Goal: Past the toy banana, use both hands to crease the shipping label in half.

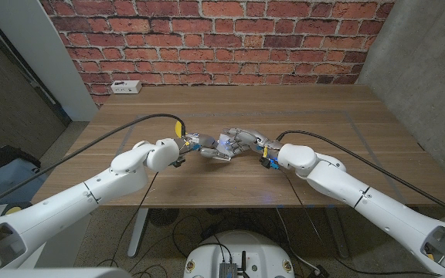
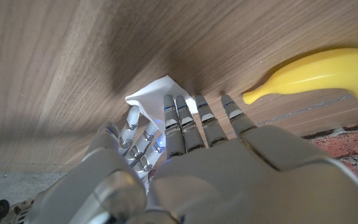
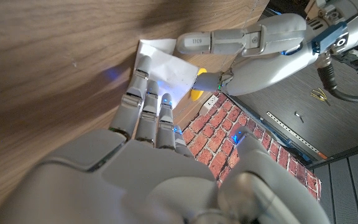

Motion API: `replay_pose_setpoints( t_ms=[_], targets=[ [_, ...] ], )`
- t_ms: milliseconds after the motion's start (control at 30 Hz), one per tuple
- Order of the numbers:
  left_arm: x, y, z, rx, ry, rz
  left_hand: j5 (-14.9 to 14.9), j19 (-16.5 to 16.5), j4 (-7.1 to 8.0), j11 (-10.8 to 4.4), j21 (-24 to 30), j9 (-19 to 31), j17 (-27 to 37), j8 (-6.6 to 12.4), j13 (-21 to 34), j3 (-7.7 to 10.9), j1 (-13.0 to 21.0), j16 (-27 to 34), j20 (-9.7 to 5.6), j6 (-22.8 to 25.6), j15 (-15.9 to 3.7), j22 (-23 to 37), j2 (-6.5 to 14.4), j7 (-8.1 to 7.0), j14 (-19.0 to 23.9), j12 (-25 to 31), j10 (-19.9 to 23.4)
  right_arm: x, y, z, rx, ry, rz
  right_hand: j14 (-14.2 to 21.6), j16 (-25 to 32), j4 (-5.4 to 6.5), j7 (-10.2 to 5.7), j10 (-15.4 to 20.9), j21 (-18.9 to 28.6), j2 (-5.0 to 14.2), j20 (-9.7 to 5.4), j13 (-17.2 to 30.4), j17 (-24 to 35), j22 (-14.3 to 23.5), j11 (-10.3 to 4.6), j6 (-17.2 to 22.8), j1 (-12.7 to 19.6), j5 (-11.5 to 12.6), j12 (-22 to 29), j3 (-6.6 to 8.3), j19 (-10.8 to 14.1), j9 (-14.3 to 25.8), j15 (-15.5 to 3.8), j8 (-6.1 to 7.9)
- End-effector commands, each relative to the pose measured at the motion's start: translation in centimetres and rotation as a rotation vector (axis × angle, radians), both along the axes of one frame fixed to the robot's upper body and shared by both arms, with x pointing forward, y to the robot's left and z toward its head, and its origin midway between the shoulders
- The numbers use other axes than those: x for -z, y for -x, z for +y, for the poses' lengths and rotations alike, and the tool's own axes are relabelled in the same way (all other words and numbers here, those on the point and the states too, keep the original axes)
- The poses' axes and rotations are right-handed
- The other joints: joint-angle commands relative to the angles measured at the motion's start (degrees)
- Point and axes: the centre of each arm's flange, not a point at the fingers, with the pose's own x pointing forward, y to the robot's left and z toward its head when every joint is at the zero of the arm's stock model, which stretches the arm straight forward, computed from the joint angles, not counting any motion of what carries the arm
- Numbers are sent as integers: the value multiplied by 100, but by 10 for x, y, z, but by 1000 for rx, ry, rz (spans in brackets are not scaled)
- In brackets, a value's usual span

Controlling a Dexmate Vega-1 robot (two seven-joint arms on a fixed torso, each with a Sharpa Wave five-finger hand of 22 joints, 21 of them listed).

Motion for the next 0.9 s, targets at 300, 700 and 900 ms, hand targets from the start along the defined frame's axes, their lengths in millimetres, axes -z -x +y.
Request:
replay_pose_setpoints(
  t_ms=[300,700,900],
  targets=[
    [1,3,4,-2,11,-10,84,5,-60,-40,-7,31,4,88,43,-58,20,-10,-36,303,-393,10,-76,-53,-16,55,156,-4,-5,12,-48,90,25,-387,-8,-77,-28,-523,1,55,-68,-9,-26,13,-7,-261,67,38,-25,19,-136,12,-48,-2],
    [-3,6,13,-26,29,-37,142,-15,-91,-23,-23,34,5,69,49,-73,51,-16,-25,333,-378,9,-87,-29,-34,31,134,-6,-9,19,-47,134,36,-419,26,-76,-19,-537,5,31,-71,-13,-28,12,4,-266,44,22,29,-5,-185,12,-63,23],
    [-5,11,19,-43,39,-58,183,-45,-98,24,-39,39,9,83,56,-92,53,-19,-12,407,-355,10,-85,16,-71,19,112,-6,-13,21,-35,154,45,-385,53,-59,-14,-556,23,18,-69,-16,-26,12,-6,-287,9,12,34,-30,-158,11,-111,22]
  ],
)
